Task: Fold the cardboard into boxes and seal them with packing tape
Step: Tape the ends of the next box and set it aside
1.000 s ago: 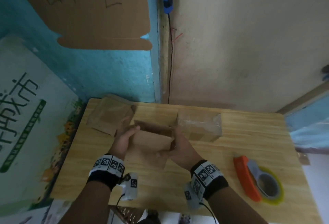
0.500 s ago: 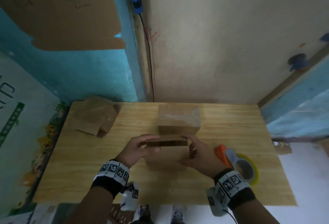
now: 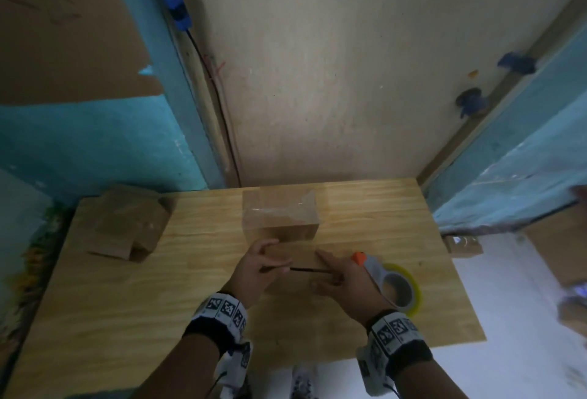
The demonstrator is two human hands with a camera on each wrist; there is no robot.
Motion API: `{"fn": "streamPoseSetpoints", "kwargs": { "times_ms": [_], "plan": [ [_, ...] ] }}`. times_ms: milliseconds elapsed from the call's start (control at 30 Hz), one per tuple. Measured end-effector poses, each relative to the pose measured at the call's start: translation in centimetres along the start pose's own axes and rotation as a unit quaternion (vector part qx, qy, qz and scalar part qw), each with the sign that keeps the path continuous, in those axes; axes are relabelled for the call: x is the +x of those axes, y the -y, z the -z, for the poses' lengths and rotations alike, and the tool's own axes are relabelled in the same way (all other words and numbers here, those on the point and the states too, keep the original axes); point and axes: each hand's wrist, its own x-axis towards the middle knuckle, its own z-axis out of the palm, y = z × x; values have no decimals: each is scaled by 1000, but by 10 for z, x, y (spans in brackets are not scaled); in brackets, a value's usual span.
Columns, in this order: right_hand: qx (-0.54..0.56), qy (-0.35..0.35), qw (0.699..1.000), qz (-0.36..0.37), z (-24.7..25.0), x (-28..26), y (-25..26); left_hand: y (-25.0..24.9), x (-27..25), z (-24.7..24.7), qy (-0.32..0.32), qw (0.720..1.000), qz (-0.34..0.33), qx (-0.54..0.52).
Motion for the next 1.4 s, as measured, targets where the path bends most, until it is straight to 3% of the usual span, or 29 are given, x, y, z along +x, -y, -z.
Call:
{"fn": "streamPoseSetpoints", "kwargs": {
  "times_ms": [267, 433, 533, 600, 700, 833, 967, 1400],
  "plan": [
    [6, 53, 999, 9, 6, 9, -2, -7, 8, 10, 23, 997, 72, -9],
    [12, 73, 997, 14, 11, 10, 7, -9, 14, 9, 29, 996, 80, 12],
    [-7, 50, 998, 22, 11, 6, 5, -3, 13, 6, 28, 996, 87, 9],
    [14, -6, 1000, 13, 14, 2, -1, 3, 11, 7, 30, 996, 84, 10],
    [21, -111, 994, -9, 24, -3, -15, 6, 10, 8, 39, 995, 88, 34],
    [-131, -177, 971, -89, 33, -8, -35, 2, 14, 7, 35, 994, 79, 67],
    [-217, -178, 924, -259, 34, -9, -48, 7, 12, 7, 34, 993, 47, 100],
    [-275, -109, 917, -268, 33, -14, -57, 12, 13, 3, 17, 996, 54, 63]
  ]
}}
